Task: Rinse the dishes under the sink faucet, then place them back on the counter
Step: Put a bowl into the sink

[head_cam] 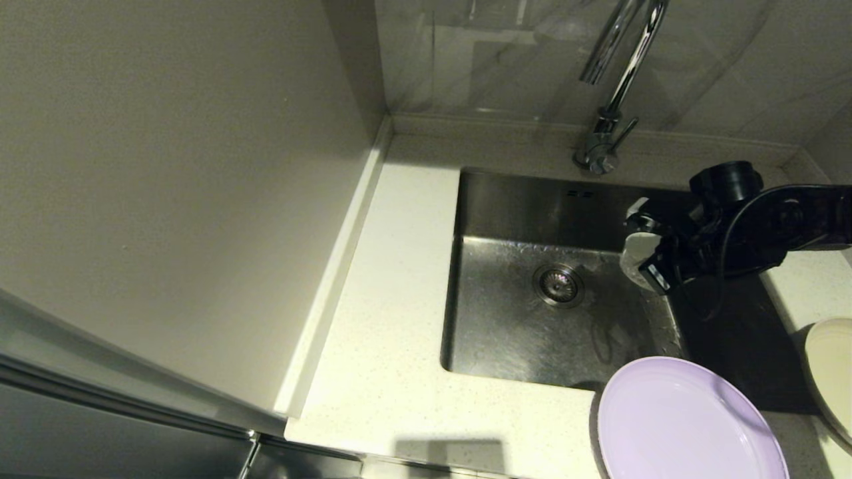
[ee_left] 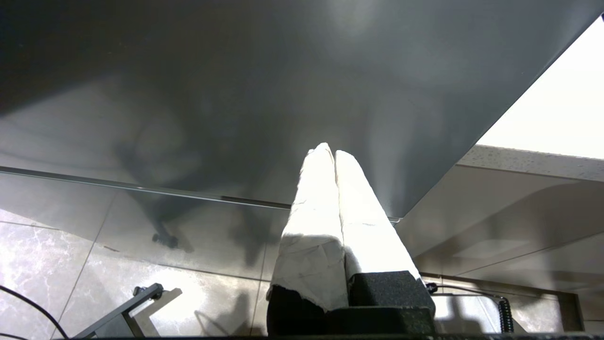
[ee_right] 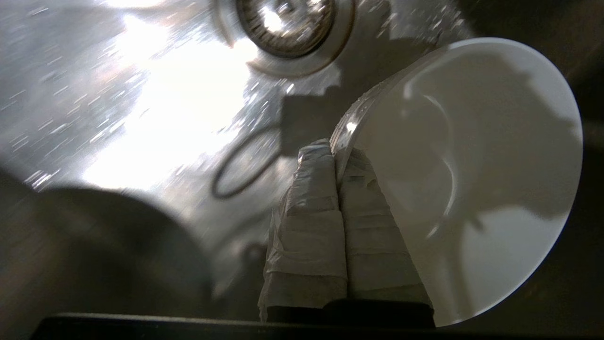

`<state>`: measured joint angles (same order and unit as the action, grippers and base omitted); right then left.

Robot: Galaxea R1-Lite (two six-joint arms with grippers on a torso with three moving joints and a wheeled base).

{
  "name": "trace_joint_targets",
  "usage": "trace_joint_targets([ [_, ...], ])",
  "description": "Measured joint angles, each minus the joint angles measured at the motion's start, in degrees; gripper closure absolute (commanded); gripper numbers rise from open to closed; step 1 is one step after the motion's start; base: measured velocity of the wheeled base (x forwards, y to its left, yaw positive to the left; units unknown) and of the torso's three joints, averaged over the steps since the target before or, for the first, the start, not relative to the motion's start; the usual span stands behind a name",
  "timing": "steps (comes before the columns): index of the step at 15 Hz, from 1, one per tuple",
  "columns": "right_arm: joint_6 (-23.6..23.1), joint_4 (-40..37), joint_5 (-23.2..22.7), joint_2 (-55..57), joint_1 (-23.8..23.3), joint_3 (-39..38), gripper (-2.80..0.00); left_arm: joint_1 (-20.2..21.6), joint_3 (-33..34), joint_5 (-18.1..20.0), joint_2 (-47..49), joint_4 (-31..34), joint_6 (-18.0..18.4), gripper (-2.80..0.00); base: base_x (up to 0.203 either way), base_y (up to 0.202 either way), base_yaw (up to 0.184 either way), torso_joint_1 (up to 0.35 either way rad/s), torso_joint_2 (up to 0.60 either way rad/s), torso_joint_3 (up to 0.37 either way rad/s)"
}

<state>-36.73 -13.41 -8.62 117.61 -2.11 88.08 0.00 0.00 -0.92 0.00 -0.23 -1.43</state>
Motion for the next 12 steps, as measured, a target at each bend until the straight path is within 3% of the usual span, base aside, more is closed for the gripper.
trace_joint_targets([
  [6,0.07,6.47,5.24,13.12,-1.97,11.83,0.00,0.00,0.00,-0.02,0.00,0.01,0.00,0.00,0.000,0.000,0.000,0.000,0.00,0.000],
  [12,-0.76,11.62,6.35,20.07,-4.14,13.57,0.00,0.00,0.00,-0.02,0.00,-0.01,-0.05,0.00,0.000,0.000,0.000,0.000,0.00,0.000],
])
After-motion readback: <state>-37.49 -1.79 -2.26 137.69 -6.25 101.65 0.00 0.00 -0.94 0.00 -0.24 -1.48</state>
